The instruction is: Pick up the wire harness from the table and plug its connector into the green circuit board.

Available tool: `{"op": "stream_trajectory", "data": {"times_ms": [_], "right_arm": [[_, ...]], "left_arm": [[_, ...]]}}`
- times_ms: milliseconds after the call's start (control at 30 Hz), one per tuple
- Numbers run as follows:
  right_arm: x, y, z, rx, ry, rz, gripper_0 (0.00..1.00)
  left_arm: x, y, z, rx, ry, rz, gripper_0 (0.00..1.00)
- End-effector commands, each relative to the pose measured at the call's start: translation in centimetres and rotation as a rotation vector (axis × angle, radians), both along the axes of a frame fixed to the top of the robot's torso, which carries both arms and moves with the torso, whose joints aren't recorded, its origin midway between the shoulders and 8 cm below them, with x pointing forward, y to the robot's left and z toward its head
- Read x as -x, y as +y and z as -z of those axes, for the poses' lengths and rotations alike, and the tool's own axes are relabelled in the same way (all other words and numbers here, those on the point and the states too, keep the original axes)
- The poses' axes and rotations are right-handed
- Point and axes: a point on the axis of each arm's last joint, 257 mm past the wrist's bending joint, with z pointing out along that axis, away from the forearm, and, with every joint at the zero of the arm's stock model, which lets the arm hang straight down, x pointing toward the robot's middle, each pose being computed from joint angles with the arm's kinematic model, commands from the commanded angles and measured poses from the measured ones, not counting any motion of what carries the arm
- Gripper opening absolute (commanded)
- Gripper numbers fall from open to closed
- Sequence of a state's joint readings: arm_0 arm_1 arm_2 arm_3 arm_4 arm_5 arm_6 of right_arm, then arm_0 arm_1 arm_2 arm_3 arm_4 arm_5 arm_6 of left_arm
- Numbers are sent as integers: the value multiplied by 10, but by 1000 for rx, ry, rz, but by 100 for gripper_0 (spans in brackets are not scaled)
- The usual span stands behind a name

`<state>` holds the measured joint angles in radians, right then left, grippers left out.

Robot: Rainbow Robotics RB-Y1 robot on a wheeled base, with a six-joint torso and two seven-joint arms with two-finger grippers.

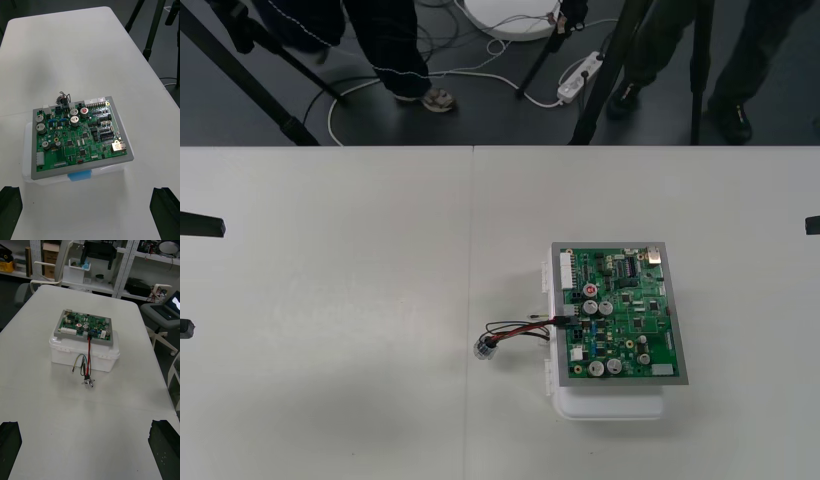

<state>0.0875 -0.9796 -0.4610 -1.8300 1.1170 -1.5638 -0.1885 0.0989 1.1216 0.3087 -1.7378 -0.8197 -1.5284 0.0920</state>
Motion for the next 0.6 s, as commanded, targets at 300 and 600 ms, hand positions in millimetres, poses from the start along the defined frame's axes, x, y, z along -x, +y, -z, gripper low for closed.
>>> {"op": "stream_trajectory", "data": {"times_ms": [300, 600], "right_arm": [[4, -9, -5, 38, -16, -12, 100], [4, -9, -5, 38, -16, -12, 100]], "left_arm": [[11, 2, -6, -43, -19, 45, 100], [11, 2, -6, -43, -19, 45, 100]]}}
